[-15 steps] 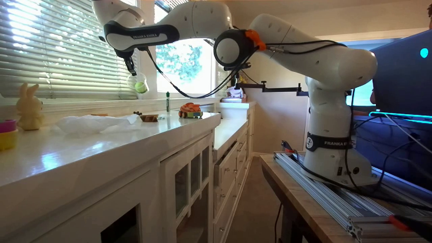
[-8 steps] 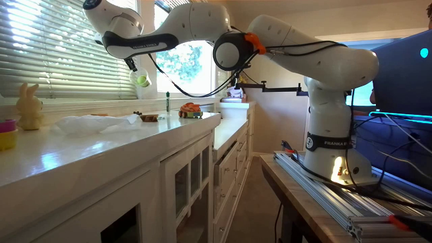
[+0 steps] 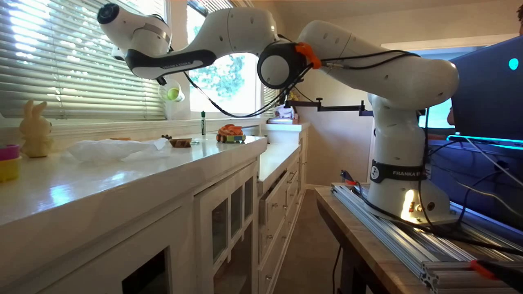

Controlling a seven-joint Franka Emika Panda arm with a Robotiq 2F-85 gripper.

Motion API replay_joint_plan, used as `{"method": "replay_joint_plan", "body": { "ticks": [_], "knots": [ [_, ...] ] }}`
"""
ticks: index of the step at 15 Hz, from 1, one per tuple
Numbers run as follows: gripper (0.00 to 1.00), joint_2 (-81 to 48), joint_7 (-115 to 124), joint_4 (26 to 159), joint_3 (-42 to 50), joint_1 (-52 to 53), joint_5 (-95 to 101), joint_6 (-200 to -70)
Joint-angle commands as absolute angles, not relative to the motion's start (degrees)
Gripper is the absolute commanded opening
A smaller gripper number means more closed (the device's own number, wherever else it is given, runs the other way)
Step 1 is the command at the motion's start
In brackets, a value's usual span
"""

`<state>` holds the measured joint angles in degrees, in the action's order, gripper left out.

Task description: Remove the ball from the cup

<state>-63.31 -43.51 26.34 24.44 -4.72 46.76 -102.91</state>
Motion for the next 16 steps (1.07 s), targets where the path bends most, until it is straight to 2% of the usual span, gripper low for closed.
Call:
{"method": "replay_joint_plan", "body": {
  "ticks": [1,16],
  "knots": [
    [0.02,-64.57,-46.58,25.25,25.25,-4.54,51.27,-103.43],
    [0.02,-65.96,-49.75,25.42,24.68,-4.63,59.68,-103.71]
  ]
}}
